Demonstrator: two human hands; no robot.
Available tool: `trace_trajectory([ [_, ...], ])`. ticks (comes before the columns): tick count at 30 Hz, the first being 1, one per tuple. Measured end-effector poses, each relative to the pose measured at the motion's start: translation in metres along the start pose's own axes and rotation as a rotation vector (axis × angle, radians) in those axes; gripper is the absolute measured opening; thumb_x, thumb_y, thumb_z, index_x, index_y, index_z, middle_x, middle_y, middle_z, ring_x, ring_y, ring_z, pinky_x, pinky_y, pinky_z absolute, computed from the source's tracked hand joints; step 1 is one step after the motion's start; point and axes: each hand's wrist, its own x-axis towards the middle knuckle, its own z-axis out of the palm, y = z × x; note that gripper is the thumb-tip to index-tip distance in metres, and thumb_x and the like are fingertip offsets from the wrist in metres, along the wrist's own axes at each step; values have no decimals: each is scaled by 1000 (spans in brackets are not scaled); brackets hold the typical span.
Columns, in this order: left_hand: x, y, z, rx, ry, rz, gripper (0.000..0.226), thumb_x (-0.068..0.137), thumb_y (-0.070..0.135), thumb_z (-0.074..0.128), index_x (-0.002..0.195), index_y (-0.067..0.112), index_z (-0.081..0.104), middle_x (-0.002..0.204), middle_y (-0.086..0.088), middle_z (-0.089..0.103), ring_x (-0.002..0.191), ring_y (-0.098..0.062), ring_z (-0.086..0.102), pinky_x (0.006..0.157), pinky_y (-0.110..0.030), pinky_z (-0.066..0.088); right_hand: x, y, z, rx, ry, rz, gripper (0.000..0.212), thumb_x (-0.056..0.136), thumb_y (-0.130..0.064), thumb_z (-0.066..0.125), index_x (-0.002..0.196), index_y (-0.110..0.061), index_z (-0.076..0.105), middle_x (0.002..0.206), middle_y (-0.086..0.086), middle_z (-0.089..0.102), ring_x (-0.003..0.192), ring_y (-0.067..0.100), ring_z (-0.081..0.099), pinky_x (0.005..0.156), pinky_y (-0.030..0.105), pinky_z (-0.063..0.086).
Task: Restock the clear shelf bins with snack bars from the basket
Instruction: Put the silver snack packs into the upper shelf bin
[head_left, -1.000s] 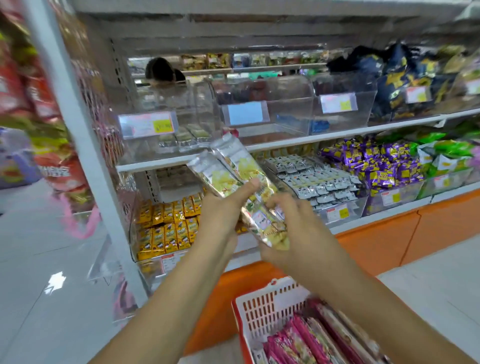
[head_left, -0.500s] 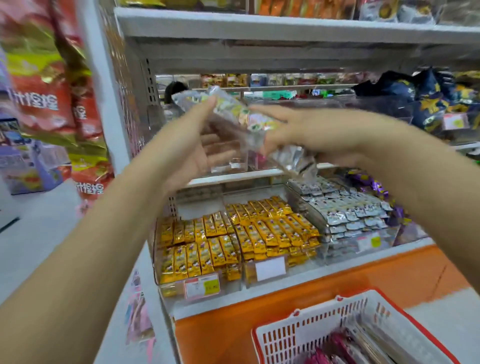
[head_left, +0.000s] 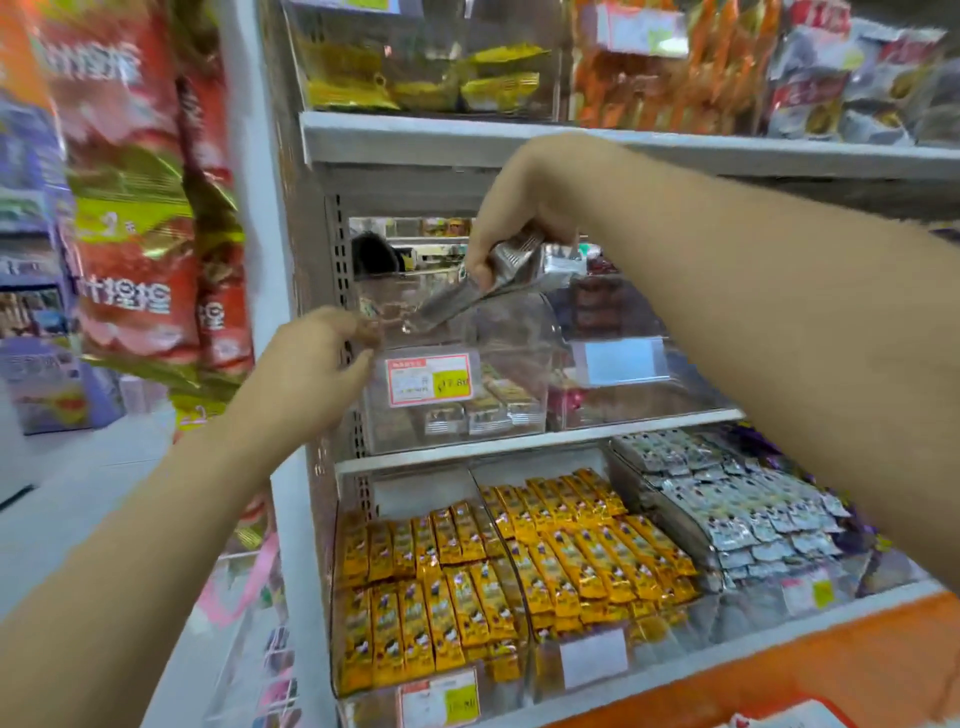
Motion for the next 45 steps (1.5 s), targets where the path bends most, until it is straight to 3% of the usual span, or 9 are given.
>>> trace_trajectory([
  [5, -7, -12, -1, -40, -14, 88, 24, 89, 9, 58, 110, 10, 70, 126, -1, 60, 114, -20, 57, 101, -30, 41, 29, -30, 26, 80, -84, 17, 29, 85, -21, 60, 61, -16, 46, 64, 2, 43, 56, 15, 39, 56, 21, 33],
  [12, -3, -14, -3, -7, -38, 106, 27, 89, 13, 60, 115, 12, 68, 127, 1, 60, 111, -17, 58, 97, -25, 39, 51, -55, 57, 9, -87, 10, 38, 92, -25, 54, 63, -17, 32, 60, 0, 28, 50, 14, 25, 50, 24, 26],
  [16, -4, -15, -6, 12, -67, 119, 30, 89, 14, 59, 119, 14, 66, 130, 2, 59, 115, -16, 56, 98, -23, 37, 51, -64, 73, -64, -153, -51, 16, 100, -26, 44, 104, -12, 42, 76, 5, 42, 59, 15, 40, 51, 23, 38],
  [20, -3, -18, -6, 48, -91, 132, 33, 89, 16, 59, 122, 14, 64, 134, 1, 56, 121, -16, 53, 102, -24, 34, 45, -63, 80, -131, -81, -98, 41, 104, -27, 33, 139, -6, 34, 108, 9, 49, 69, 15, 48, 56, 25, 42],
  [24, -2, -18, -6, 55, -97, 128, 34, 88, 13, 60, 122, 14, 64, 134, 1, 56, 121, -16, 53, 101, -22, 34, 42, -66, 81, -189, -50, -102, 18, 103, -23, 37, 100, -9, 48, 84, 6, 49, 66, 14, 47, 57, 21, 41],
  [30, -3, -16, -7, 66, -108, 134, 38, 85, 6, 60, 122, 14, 64, 134, -1, 56, 121, -18, 53, 103, -24, 35, 33, -73, 85, -447, 60, -180, 33, 103, -9, 32, 130, -3, 48, 86, 7, 42, 63, 15, 40, 50, 22, 36],
  [36, -5, -16, -6, 71, -96, 127, 39, 87, 8, 61, 125, 14, 61, 137, 1, 54, 124, -17, 51, 104, -23, 32, 44, -59, 79, -311, 19, -108, 25, 102, -20, 41, 84, -5, 51, 72, 3, 46, 56, 12, 42, 46, 19, 38],
  [42, -7, -11, -2, 56, -31, 106, 32, 89, 12, 60, 121, 12, 65, 133, 0, 57, 120, -17, 54, 102, -24, 34, 43, -37, 81, -432, -30, -72, 38, 103, -20, 41, 133, 2, 47, 108, 4, 55, 82, 16, 56, 55, 12, 45],
  [45, -8, -11, -1, 48, -29, 102, 32, 90, 12, 59, 122, 12, 64, 134, 0, 56, 120, -18, 54, 103, -26, 35, 54, -30, 82, -241, -144, 18, 25, 99, -24, 51, 108, -2, 59, 117, 12, 55, 95, 24, 58, 75, 27, 47],
])
